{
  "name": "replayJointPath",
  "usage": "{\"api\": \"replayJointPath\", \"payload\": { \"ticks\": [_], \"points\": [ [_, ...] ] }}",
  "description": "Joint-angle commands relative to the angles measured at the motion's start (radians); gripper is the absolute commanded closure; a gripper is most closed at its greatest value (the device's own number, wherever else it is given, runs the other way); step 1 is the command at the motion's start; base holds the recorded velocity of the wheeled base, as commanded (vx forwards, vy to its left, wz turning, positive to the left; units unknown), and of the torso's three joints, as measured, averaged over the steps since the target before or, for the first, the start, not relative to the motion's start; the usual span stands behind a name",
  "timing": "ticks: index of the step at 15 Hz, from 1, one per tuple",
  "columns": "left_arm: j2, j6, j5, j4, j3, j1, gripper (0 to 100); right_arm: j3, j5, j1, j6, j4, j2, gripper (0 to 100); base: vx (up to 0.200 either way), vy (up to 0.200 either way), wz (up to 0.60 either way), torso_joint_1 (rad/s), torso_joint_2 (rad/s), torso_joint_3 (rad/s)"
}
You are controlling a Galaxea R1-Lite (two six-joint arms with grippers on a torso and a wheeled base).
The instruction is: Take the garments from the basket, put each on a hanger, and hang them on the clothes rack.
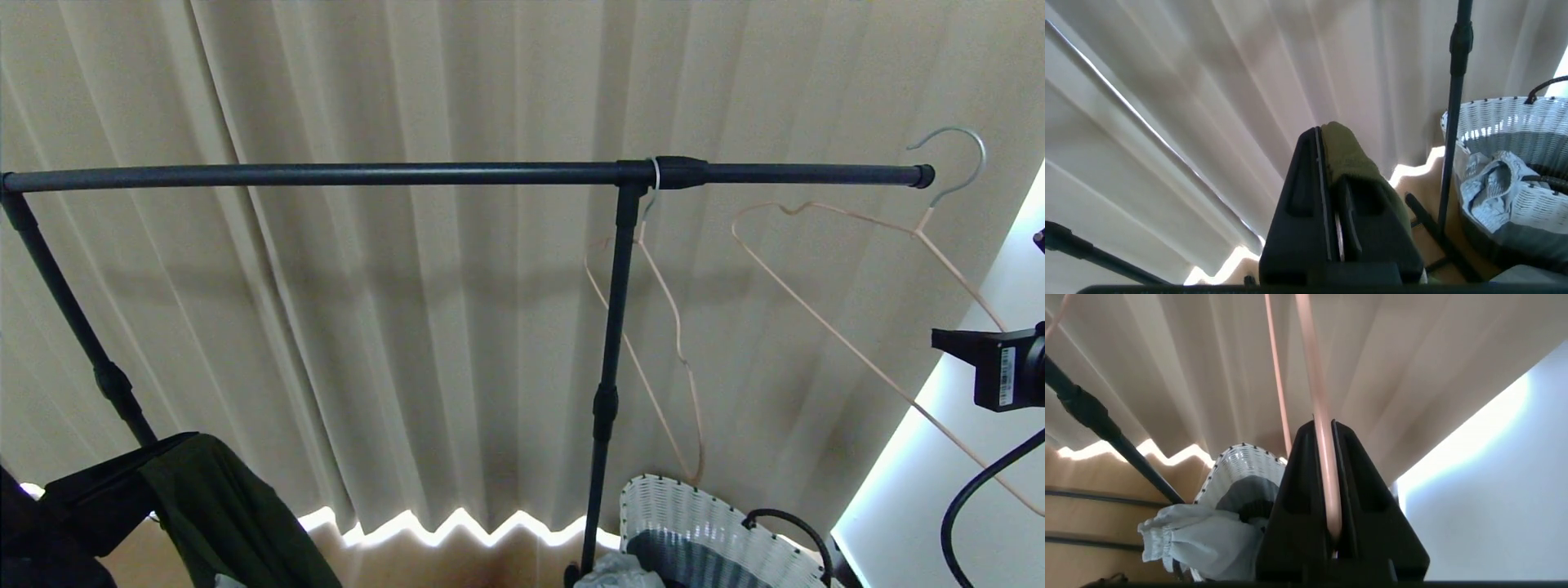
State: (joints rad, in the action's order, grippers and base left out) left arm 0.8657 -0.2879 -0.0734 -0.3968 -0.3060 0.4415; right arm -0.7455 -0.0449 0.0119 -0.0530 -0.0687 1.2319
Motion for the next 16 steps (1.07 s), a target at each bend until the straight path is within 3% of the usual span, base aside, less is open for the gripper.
{"api": "replayJointPath", "payload": {
  "ticks": [1,6,16],
  "points": [
    [-0.001,-0.001,-0.002,0.000,0.001,0.000,100,0.000,-0.001,0.000,-0.001,-0.002,-0.009,100,-0.200,0.000,0.00,0.007,0.00,-0.002],
    [-0.002,-0.001,0.000,0.000,0.004,0.000,100,0.006,0.000,-0.003,-0.001,-0.006,-0.005,100,-0.200,0.000,0.00,0.001,0.00,0.004],
    [-0.019,0.007,0.001,0.000,0.007,0.014,100,0.029,0.002,-0.003,0.001,-0.013,-0.005,100,0.000,0.020,0.00,0.000,0.00,0.000]
  ]
}}
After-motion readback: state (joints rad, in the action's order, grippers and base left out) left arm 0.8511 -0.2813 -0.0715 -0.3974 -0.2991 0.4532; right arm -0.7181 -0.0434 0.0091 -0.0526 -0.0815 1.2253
